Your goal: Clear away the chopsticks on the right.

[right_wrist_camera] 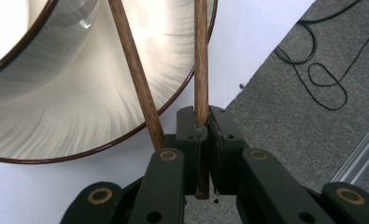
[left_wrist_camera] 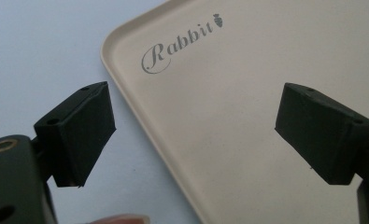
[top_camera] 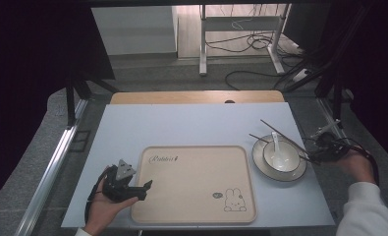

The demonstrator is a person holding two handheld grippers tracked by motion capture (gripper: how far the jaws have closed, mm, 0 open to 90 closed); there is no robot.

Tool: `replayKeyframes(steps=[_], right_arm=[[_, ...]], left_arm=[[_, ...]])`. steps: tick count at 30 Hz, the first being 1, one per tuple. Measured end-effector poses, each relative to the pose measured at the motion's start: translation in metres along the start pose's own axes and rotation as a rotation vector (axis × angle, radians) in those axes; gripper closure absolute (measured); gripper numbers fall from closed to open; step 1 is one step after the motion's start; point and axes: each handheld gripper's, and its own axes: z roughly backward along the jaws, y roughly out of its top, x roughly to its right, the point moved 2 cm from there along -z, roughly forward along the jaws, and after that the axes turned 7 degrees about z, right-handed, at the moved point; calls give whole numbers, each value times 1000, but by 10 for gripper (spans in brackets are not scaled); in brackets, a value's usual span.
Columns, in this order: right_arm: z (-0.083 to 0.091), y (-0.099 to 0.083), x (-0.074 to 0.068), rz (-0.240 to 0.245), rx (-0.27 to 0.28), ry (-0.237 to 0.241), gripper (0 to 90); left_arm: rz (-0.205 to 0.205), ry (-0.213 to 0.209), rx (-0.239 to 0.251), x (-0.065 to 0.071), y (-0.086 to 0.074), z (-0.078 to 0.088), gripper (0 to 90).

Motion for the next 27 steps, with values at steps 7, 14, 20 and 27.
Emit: replayKeyframes(steps=[7, 14, 20, 27], right_arm=[[7, 1, 3, -23, 37, -26, 837], [31, 10, 2, -100, 182, -2, 838], [51, 27, -12, -85, 252, 15, 838], [74, 47, -42, -84, 319, 40, 838]], left_arm=[[3, 4, 7, -1, 0, 1, 119], [6, 3, 11, -1, 0, 1, 120], [8, 6, 9, -2, 0, 2, 120], [12, 10, 11, -2, 0, 2, 120]])
